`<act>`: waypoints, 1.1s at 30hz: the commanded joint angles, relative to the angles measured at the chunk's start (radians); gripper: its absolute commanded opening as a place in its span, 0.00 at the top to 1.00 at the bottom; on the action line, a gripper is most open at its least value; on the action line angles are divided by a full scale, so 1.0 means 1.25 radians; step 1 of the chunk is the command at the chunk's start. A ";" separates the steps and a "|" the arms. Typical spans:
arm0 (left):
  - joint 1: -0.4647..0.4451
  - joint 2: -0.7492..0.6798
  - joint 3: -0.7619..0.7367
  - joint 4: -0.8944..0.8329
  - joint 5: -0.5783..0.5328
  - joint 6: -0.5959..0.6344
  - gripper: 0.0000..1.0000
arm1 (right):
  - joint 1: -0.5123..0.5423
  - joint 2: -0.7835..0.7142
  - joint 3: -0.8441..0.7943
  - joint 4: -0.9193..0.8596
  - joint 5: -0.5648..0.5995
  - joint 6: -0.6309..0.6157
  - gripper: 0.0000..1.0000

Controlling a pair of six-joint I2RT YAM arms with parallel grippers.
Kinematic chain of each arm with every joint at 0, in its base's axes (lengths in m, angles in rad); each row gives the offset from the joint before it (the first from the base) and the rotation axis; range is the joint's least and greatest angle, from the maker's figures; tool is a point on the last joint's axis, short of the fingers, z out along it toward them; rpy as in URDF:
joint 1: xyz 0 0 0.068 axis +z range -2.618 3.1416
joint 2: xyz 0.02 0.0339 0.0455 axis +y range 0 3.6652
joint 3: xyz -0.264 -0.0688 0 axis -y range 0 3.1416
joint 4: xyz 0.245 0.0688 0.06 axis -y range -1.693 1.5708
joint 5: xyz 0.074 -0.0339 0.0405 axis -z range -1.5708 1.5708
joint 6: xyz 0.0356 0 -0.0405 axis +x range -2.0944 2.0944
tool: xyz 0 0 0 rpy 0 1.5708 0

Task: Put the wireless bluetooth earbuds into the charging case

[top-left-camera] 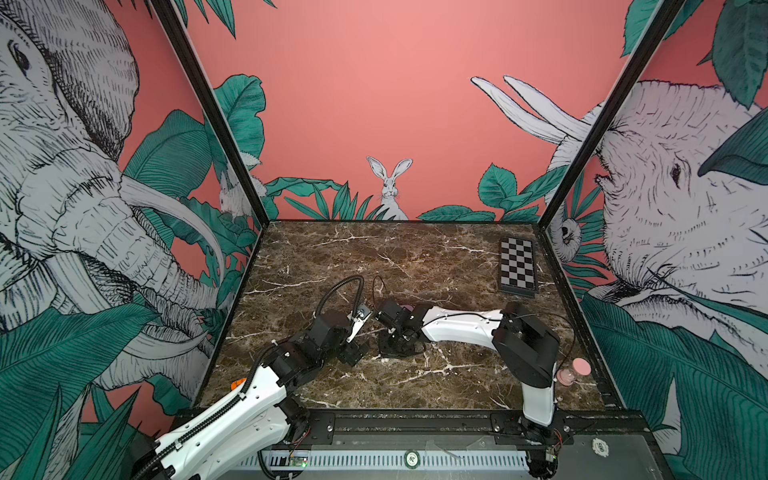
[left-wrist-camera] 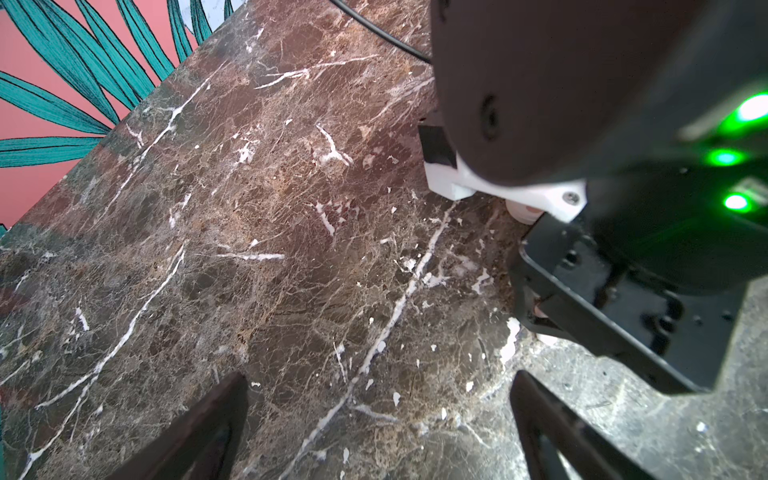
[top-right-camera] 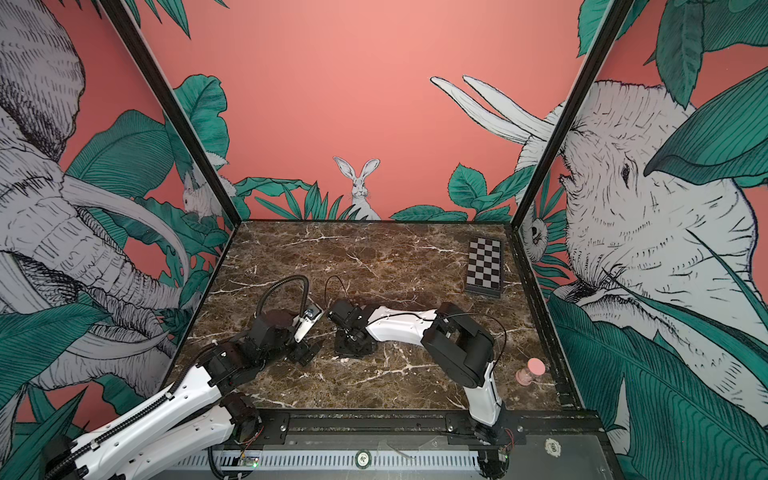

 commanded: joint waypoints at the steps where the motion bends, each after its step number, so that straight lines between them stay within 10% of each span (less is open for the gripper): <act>1: 0.001 -0.002 0.019 0.007 0.010 0.006 0.01 | 0.001 -0.007 -0.034 -0.085 0.015 0.012 0.70; 33: 0.004 -0.005 0.018 0.007 0.012 0.005 0.01 | 0.012 0.022 -0.014 -0.056 0.005 0.022 0.74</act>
